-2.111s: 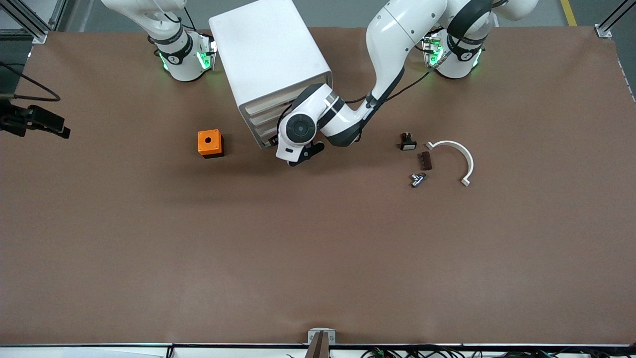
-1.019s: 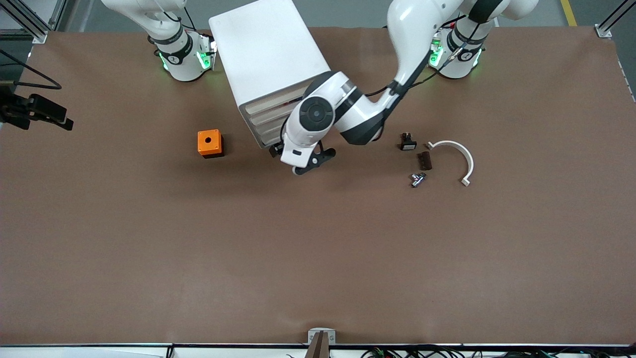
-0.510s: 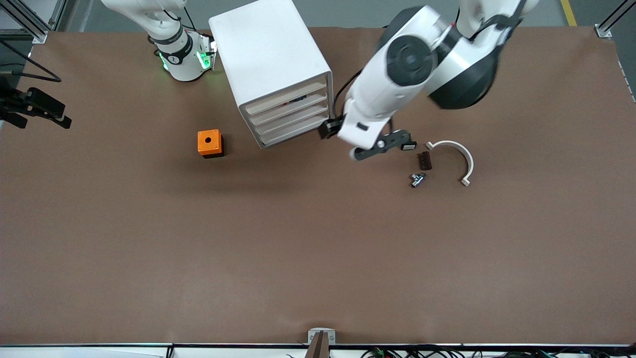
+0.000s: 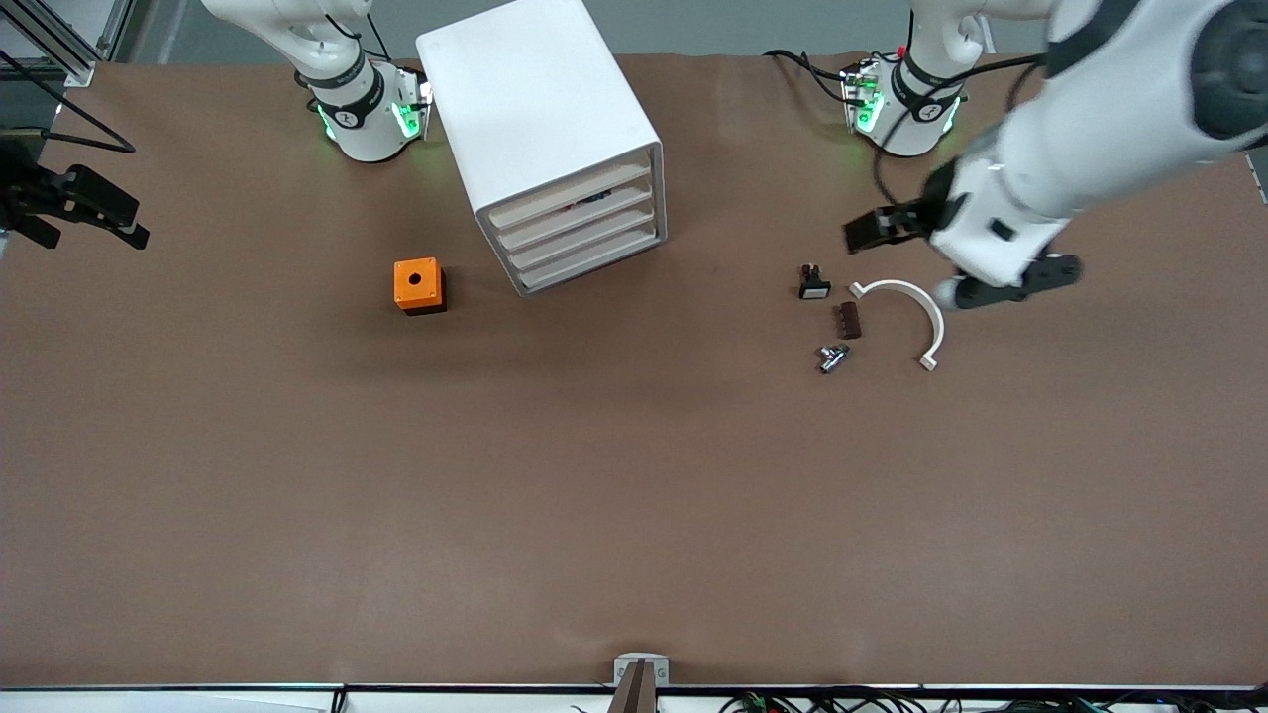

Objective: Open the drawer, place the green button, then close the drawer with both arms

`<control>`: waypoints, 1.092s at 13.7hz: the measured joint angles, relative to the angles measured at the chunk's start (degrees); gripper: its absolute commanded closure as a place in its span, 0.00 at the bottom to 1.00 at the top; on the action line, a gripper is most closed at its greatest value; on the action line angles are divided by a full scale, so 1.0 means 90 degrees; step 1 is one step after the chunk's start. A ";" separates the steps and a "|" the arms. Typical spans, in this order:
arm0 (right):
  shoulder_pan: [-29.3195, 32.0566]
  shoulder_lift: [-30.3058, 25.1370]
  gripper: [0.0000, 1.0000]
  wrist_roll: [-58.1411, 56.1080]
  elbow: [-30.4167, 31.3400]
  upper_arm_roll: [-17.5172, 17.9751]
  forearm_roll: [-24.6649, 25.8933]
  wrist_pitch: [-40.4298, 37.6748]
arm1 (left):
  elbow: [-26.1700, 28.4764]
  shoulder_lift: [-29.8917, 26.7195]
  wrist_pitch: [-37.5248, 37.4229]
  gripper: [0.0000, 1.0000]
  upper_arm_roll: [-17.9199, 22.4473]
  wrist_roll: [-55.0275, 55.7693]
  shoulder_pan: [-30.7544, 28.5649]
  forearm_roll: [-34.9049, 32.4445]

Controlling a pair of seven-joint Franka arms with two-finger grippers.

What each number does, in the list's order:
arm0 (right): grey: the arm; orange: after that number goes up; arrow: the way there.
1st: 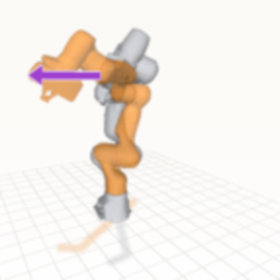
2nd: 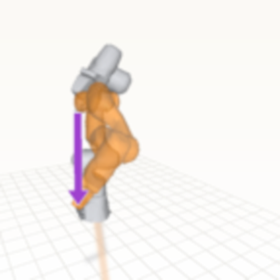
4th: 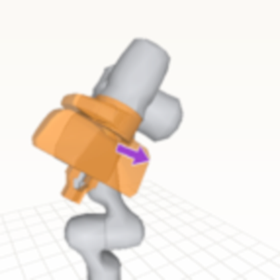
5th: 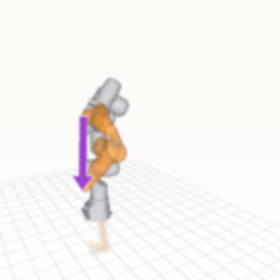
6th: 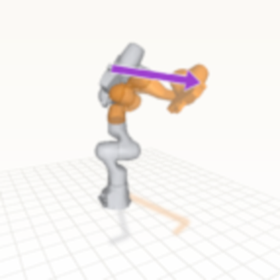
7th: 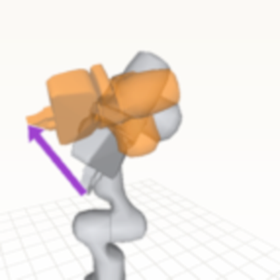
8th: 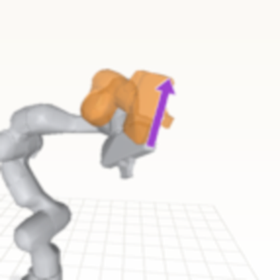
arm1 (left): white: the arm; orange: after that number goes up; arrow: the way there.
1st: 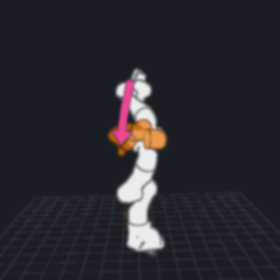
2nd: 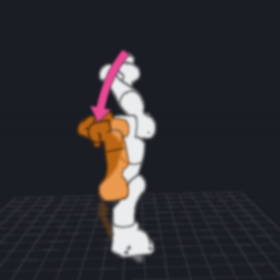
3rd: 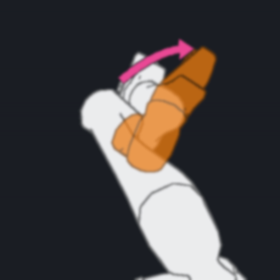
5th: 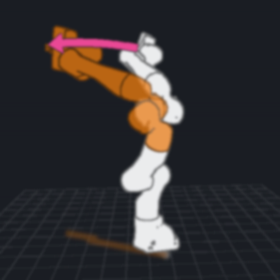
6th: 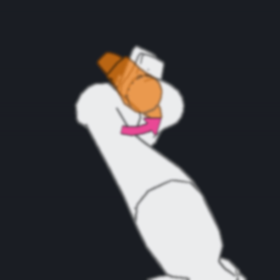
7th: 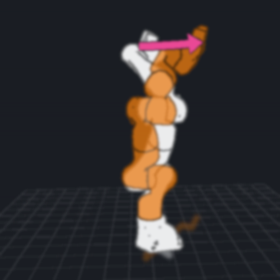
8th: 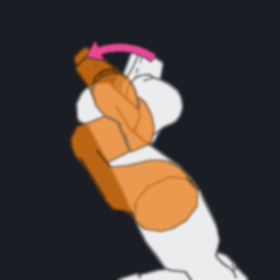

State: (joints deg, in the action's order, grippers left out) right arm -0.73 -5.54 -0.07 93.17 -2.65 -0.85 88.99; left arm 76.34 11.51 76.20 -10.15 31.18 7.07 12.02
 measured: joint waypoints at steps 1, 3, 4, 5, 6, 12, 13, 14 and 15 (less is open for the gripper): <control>0.0000 0.0000 0.00 0.0000 0.0017 -0.0001 0.0000 0.0000 | 0.0026 -0.0037 -0.0074 0.01 0.0000 -0.0395 -0.0286 -0.0078; 0.0000 -0.0001 0.00 0.0000 0.0050 -0.0002 0.0000 0.0000 | 0.0121 -0.0110 -0.0167 0.01 0.0000 -0.1118 -0.0753 -0.0260; 0.0000 0.0000 0.00 0.0000 0.0059 -0.0003 0.0000 0.0000 | 0.0220 -0.0176 -0.0173 0.01 0.0000 -0.1476 -0.0953 -0.0380; 0.0000 -0.0001 0.00 0.0000 0.0064 -0.0003 0.0000 -0.0006 | 0.0355 -0.0271 -0.0139 0.01 0.0000 -0.1741 -0.1115 -0.0507; 0.0000 0.0000 0.00 0.0000 0.0066 -0.0003 0.0000 -0.0016 | 0.0515 -0.0384 -0.0014 0.01 0.0001 -0.1870 -0.1217 -0.0620; 0.0002 0.0000 0.00 0.0000 0.0103 -0.0023 0.0002 -0.0028 | 0.2257 -0.1396 0.1809 0.01 -0.0033 -0.1941 -0.1271 -0.0976; 0.0002 0.0000 0.00 0.0000 0.0109 -0.0024 0.0002 -0.0028 | 0.2448 -0.1530 0.1940 0.01 -0.0033 -0.1941 -0.1279 -0.0976; 0.0002 0.0000 0.00 0.0000 0.0113 -0.0024 0.0003 -0.0028 | 0.2530 -0.1618 0.2011 0.01 -0.0033 -0.1941 -0.1282 -0.0977; 0.0002 0.0000 0.00 0.0000 0.0115 -0.0024 0.0003 -0.0028 | 0.2534 -0.1672 0.2045 0.01 -0.0033 -0.1941 -0.1285 -0.0977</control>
State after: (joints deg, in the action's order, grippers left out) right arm -0.71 -5.54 -0.07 94.20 -2.86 -0.83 88.74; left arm 99.15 -3.53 94.61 -10.44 13.71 -4.49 3.23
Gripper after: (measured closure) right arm 0.000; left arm 0.004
